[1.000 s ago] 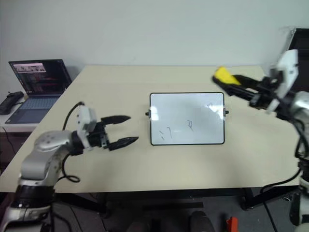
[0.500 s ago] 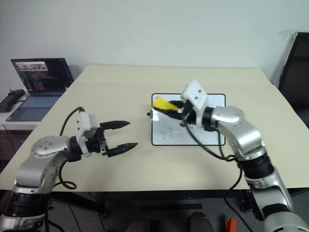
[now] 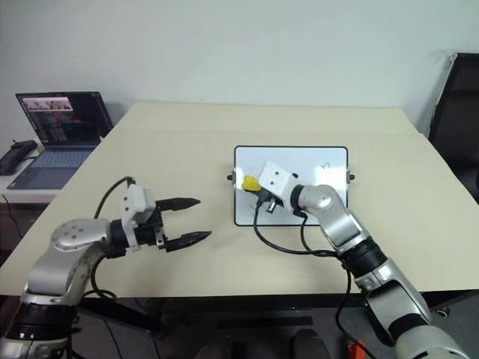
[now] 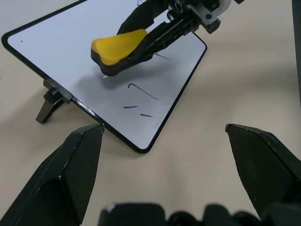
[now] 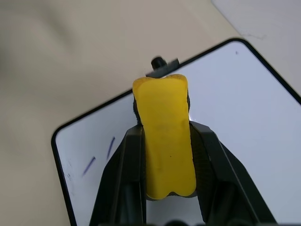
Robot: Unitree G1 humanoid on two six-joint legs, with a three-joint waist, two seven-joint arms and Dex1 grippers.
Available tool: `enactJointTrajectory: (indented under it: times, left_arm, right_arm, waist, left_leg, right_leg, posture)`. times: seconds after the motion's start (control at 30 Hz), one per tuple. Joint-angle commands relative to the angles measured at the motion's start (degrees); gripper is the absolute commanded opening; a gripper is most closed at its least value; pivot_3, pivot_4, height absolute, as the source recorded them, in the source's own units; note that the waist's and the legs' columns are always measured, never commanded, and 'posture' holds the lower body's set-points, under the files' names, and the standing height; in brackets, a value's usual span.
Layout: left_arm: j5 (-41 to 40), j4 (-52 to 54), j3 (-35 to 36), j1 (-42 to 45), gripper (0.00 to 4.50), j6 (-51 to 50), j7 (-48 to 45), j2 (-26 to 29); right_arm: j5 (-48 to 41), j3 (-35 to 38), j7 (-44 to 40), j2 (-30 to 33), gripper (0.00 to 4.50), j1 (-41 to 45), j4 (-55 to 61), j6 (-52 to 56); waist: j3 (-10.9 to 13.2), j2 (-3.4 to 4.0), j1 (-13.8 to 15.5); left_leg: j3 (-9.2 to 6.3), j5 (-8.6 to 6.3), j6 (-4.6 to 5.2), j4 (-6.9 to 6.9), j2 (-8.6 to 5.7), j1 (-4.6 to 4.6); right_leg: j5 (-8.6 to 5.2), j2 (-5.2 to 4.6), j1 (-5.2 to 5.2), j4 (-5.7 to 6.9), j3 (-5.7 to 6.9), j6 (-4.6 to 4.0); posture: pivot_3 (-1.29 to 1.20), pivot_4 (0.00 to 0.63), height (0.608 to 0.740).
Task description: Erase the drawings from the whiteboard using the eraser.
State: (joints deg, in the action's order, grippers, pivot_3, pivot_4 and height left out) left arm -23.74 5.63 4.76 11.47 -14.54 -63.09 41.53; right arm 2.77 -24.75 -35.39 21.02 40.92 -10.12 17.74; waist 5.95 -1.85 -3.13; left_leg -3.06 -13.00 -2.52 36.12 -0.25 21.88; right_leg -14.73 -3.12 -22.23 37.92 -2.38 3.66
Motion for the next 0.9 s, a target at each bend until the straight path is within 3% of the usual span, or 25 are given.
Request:
enactJointTrajectory:
  times: [0.03,0.57,0.9]
  left_arm:
    - [0.74,0.32,0.36,0.32,4.50,0.99,0.19,0.77]
    - [0.22,1.99,0.96,-0.31,4.50,0.22,0.98,0.69]
    - [-0.21,3.09,1.87,-1.78,4.50,0.03,1.11,1.02]
  right_arm:
    - [0.44,2.49,0.86,-1.67,0.95,0.32,-3.01,-4.66]
    - [2.74,5.74,4.19,-6.70,0.95,0.99,-20.93,-17.80]
    - [5.74,4.90,5.64,-7.82,0.94,1.11,-26.68,-21.82]
  waist:
    - [-0.02,0.00,-0.14]
    - [-0.83,-0.01,-0.33]
    - [-0.94,0.00,-0.36]
  left_leg:
    - [0.00,0.00,0.00,0.00,0.00,-0.02]
    - [-0.01,0.00,0.00,0.01,0.00,-0.15]
    - [-0.03,0.01,0.01,-0.03,0.04,-1.05]
  right_leg:
    - [0.00,0.00,0.00,0.02,0.00,0.00]
    - [0.00,0.01,0.10,0.09,-0.01,-0.01]
    - [-0.25,0.05,0.94,0.07,-0.01,0.09]
  posture:
    - [0.00,0.000,0.740]
    - [0.00,0.000,0.740]
    - [0.00,0.000,0.740]
